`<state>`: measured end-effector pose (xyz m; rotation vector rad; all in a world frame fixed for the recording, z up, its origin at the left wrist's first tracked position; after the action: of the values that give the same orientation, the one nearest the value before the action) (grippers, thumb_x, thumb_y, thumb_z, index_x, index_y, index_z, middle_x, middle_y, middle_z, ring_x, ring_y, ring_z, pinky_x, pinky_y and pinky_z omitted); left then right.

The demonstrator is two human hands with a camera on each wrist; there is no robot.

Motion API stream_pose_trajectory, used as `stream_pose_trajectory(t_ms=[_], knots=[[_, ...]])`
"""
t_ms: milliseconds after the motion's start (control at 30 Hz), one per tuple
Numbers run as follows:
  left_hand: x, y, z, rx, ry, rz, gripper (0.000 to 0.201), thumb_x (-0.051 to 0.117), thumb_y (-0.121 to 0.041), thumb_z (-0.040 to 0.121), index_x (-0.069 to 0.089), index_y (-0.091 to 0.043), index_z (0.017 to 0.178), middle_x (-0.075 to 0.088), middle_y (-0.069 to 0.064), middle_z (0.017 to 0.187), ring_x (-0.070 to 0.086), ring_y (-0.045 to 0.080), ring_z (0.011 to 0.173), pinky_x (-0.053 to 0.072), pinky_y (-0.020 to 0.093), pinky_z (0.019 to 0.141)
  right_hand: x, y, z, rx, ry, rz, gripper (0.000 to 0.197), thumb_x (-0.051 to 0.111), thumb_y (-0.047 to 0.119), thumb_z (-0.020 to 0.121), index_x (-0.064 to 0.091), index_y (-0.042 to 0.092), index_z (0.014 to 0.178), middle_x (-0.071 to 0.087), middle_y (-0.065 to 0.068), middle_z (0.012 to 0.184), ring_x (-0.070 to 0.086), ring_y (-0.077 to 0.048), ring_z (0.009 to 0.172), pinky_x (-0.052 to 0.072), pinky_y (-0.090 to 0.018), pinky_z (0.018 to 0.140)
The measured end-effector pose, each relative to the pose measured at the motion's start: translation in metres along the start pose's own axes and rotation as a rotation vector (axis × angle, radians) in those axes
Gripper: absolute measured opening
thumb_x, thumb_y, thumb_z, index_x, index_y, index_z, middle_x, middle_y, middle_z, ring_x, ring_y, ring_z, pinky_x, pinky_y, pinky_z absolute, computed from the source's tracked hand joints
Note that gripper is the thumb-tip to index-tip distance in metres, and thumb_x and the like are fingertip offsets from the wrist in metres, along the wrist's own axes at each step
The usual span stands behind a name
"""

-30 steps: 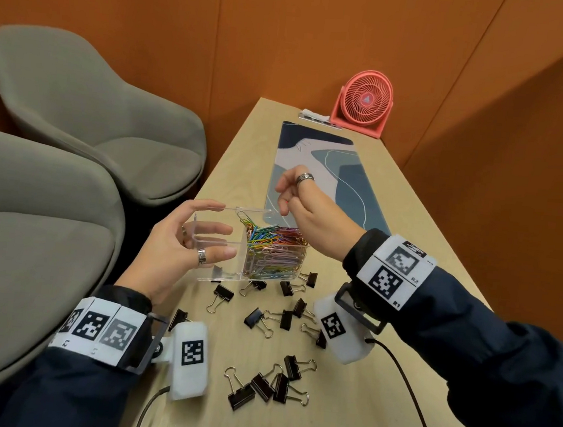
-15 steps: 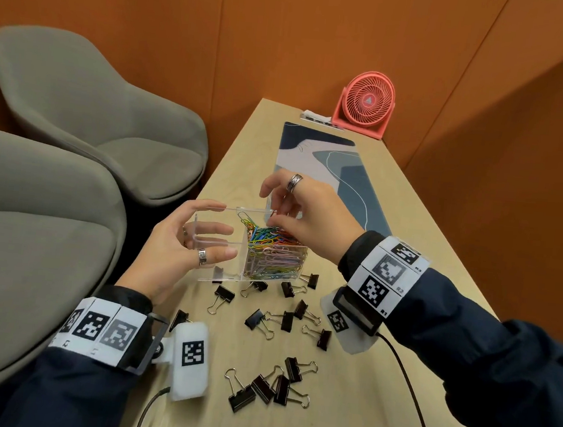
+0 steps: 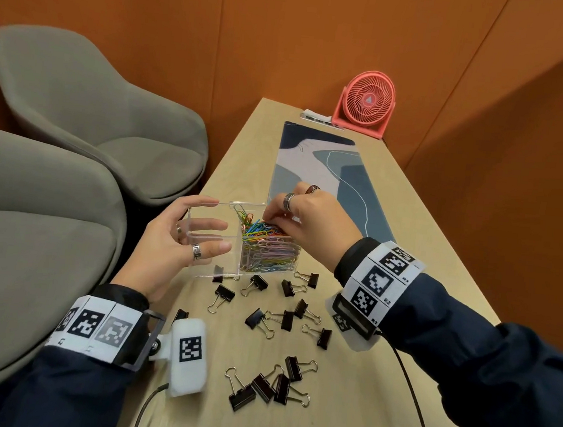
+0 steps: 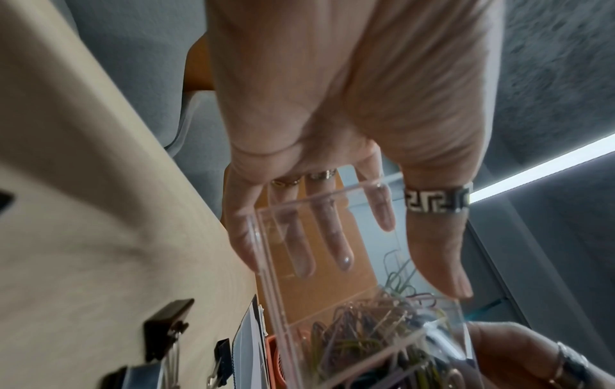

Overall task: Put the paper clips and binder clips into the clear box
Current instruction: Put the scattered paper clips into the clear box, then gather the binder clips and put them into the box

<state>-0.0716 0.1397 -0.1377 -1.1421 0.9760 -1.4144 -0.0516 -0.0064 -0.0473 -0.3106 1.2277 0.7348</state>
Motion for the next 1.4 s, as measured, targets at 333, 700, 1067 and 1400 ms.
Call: stream_pose_trajectory(t_ms=[333, 700, 1067, 1400], knots=[[0.0, -0.013, -0.003, -0.012, -0.016, -0.019, 0.082, 0.091, -0.054, 0.026, 0.063, -0.041, 0.102, 0.073, 0.001, 0.101, 0.069, 0.018, 0.091, 0.054, 0.037, 0.075, -0.014, -0.022, -0.026, 0.262, -0.136, 0.489, 0.037, 0.055, 0.04, 0.089, 0.048, 0.024, 0.122, 0.04, 0.006, 0.118, 0.041, -0.01, 0.112, 0.038, -0.023, 0.086], [0.069, -0.04, -0.021, -0.046, 0.155, -0.009, 0.063, 0.09, -0.018, 0.053, 0.061, -0.032, 0.108, 0.071, 0.011, 0.103, 0.07, 0.014, 0.083, 0.056, 0.028, 0.065, -0.028, -0.056, -0.108, 0.397, 0.013, 0.692, 0.07, 0.077, 0.045, 0.056, 0.043, 0.039, 0.117, 0.064, -0.001, 0.108, 0.064, -0.014, 0.099, 0.056, -0.029, 0.082], [0.166, 0.01, -0.033, -0.169, 0.427, 0.446, 0.059, 0.072, -0.025, 0.083, 0.039, -0.042, 0.129, 0.051, 0.001, 0.125, 0.057, 0.014, 0.107, 0.05, 0.028, 0.088, -0.035, -0.129, -0.208, 0.655, -0.021, 0.536, 0.049, 0.085, 0.023, 0.063, 0.05, 0.024, 0.099, 0.064, 0.004, 0.101, 0.067, -0.014, 0.084, 0.055, -0.03, 0.076], [0.105, 0.017, -0.037, -0.223, 0.352, 0.751, 0.029, 0.067, -0.029, 0.086, 0.058, -0.036, 0.112, 0.065, -0.009, 0.105, 0.064, 0.013, 0.09, 0.046, 0.02, 0.071, -0.036, -0.171, -0.255, 0.845, -0.042, 0.407, 0.05, 0.081, 0.029, 0.069, 0.047, 0.021, 0.105, 0.055, 0.015, 0.086, 0.053, 0.003, 0.078, 0.038, -0.015, 0.06]])
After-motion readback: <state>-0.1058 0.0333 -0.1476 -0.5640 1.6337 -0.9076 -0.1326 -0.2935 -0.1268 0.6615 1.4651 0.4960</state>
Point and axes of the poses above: each hand's wrist, its own z-axis towards the middle knuckle, its own x-axis out of the palm, y = z × x, the point moved 9 cm from there along z, towards the middle knuckle
